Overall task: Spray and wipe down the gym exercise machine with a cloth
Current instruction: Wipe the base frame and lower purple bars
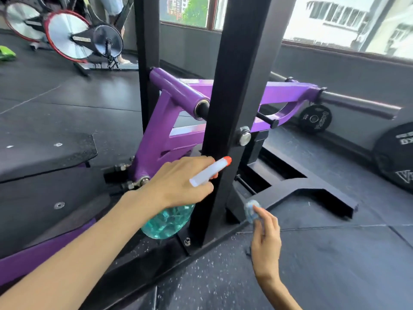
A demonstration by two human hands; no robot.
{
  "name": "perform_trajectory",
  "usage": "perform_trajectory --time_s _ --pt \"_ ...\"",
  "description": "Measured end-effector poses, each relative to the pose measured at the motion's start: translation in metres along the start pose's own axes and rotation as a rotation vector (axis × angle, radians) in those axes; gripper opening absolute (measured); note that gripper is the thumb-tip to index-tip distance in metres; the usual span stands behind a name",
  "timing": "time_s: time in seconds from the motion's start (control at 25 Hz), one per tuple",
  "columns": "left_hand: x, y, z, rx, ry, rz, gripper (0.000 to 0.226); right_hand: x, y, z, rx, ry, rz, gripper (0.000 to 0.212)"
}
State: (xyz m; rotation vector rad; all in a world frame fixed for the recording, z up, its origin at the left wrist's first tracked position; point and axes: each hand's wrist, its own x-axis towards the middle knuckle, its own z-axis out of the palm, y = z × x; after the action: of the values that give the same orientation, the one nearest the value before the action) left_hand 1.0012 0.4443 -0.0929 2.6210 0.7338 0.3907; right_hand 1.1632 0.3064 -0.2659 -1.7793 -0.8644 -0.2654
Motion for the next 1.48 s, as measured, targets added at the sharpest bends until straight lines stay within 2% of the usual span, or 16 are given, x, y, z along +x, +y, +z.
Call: perform_trajectory --time_s 0.08,0.16,0.28,0.4,0.52,0.64,0.76,0.84,0.96,1.04,1.12,1.2,1.24,1.36,1.4,1.48 --pt "-0.001 0.009 0.013 -0.006 0.088 0.008 0.015 0.022 -0.028 -0.001 0.268 0.137 0.278 0.031" --pt "-0.003 0.011 0.024 -0.017 0.181 0.020 0.009 0.053 -0.065 -0.003 0.444 0.218 0.335 0.028" --pt "-0.007 0.006 0.026 0.036 0.256 0.049 0.007 0.091 -0.118 0.011 0.691 0.175 0.339 0.032" --pt "-0.009 -0.013 0.015 0.000 0.338 0.036 0.010 0.071 -0.141 0.050 0.517 0.230 0.141 0.049" --pt "-0.012 -0.030 0.006 -0.085 0.400 -0.020 0.016 0.019 -0.118 0.080 0.374 0.215 0.081 0.060" --pt "-0.014 -0.036 0.014 -0.066 0.373 -0.049 0.020 0.039 -0.127 0.071 0.440 0.212 0.103 0.056" --pt "-0.011 -0.037 0.028 -0.062 0.328 -0.097 0.037 0.062 -0.148 0.071 0.306 0.299 -0.045 0.053" --pt "-0.012 -0.032 0.037 -0.106 0.300 -0.109 0.029 0.038 -0.119 0.084 0.185 0.240 -0.076 0.061" --pt "-0.015 -0.029 0.048 -0.260 0.262 -0.186 0.021 -0.014 -0.045 0.080 0.155 0.002 0.178 0.075" --pt "-0.019 -0.032 0.058 -0.306 0.242 -0.240 0.023 -0.016 -0.031 0.071 0.212 -0.035 0.276 0.069" --pt "-0.023 -0.036 0.069 -0.319 0.220 -0.282 0.024 -0.008 -0.047 0.065 0.198 -0.004 0.085 0.060" --pt "-0.026 -0.039 0.079 -0.351 0.190 -0.314 0.026 -0.008 -0.044 0.068 0.159 -0.033 -0.033 0.065" --pt "-0.027 -0.040 0.082 -0.351 0.174 -0.316 0.027 -0.005 -0.030 0.068 0.152 -0.053 0.061 0.069" --pt "-0.026 -0.042 0.086 -0.345 0.169 -0.292 0.025 0.010 0.030 0.074 0.180 -0.128 0.650 0.060" --pt "-0.024 -0.043 0.090 -0.354 0.161 -0.298 0.025 0.011 0.034 0.075 0.202 -0.097 0.691 0.052" --pt "-0.020 -0.045 0.101 -0.386 0.152 -0.323 0.027 0.002 0.017 0.079 0.218 -0.033 0.458 0.053"
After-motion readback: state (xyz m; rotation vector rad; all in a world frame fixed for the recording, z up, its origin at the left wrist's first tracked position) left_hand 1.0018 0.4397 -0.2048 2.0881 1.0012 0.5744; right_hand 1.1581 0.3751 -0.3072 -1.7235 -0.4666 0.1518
